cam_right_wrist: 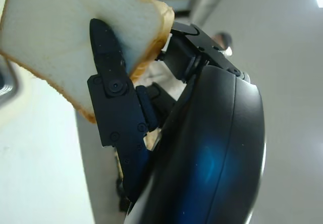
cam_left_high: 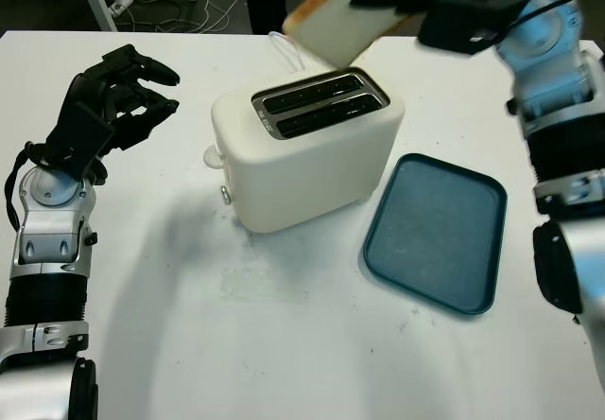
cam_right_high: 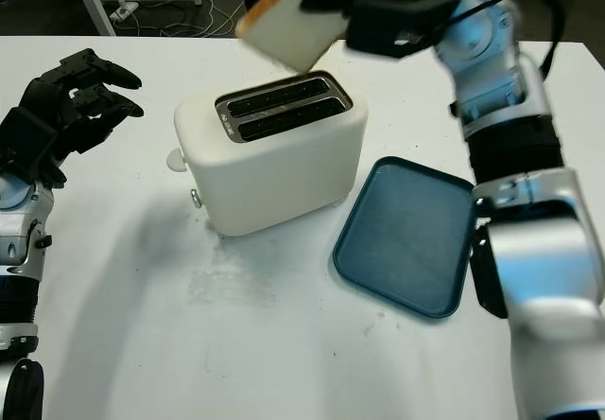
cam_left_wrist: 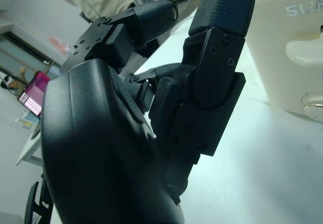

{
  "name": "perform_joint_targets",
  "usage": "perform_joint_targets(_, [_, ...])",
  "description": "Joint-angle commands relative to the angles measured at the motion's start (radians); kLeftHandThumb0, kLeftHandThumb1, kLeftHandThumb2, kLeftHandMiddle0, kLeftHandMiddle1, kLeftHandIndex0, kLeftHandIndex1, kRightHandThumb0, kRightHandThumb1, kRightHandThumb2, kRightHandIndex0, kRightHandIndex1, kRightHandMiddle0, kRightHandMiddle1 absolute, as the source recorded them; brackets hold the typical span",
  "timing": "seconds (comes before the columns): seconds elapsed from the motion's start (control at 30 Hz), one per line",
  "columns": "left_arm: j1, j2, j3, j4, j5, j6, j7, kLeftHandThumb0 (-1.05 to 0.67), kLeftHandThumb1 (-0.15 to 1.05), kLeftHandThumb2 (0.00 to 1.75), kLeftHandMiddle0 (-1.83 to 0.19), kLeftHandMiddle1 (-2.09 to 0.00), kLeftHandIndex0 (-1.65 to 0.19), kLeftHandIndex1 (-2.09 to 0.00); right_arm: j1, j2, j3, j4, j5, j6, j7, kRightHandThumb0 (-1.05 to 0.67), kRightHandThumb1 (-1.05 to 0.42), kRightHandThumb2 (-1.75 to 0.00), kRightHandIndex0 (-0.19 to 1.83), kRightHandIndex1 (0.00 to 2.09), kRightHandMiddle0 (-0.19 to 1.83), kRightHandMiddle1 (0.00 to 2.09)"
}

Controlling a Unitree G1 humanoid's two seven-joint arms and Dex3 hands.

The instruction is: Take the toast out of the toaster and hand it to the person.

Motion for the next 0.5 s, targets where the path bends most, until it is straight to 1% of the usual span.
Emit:
perform_joint_targets(0.0, [0.013, -0.002, 0.005, -0.005, -0.004, -0.003, 0.001, -1.05, 0.92, 0.12, -0.51, -1.28, -0.49, -1.19, -0.037, -0.020, -0.033, 0.075, 0.024, -0.003, -0.051, -0.52, -0.92, -0.27, 1.08, 1.75, 0.82, 1.74])
perform_joint_targets(0.17, [0.012, -0.003, 0.004, -0.001, -0.001, -0.006, 0.003, -1.05, 0.92, 0.11, -0.51, -1.28, -0.50, -1.18, -0.065, -0.019, -0.075, 0.285, 0.057, 0.029, -0.120, -0.47, -0.92, -0.26, 1.06, 1.75, 0.79, 1.75])
perform_joint_targets(0.27, [0.012, -0.005, 0.005, -0.001, -0.006, -0.003, 0.001, -1.05, 0.92, 0.11, -0.51, -1.27, -0.50, -1.18, -0.060, 0.002, -0.105, 0.402, 0.094, 0.104, -0.139, -0.42, -0.92, -0.31, 1.02, 1.75, 0.74, 1.75])
perform_joint_targets(0.33, [0.013, -0.004, 0.005, -0.001, -0.002, -0.004, 0.002, -1.05, 0.92, 0.10, -0.52, -1.27, -0.50, -1.17, -0.050, 0.010, -0.113, 0.457, 0.105, 0.134, -0.159, -0.35, -0.92, -0.32, 0.99, 1.75, 0.69, 1.75])
perform_joint_targets(0.4, [0.014, -0.004, 0.006, 0.000, -0.001, -0.007, 0.001, -1.05, 0.92, 0.11, -0.52, -1.27, -0.50, -1.17, -0.026, 0.020, -0.114, 0.499, 0.106, 0.149, -0.196, -0.25, -0.92, -0.31, 0.92, 1.75, 0.59, 1.75])
perform_joint_targets(0.47, [0.013, -0.004, 0.007, 0.007, -0.002, -0.014, 0.000, -1.05, 0.92, 0.11, -0.52, -1.27, -0.50, -1.17, -0.003, 0.038, -0.110, 0.530, 0.097, 0.196, -0.262, -0.18, -0.92, -0.33, 0.78, 1.75, 0.40, 1.74])
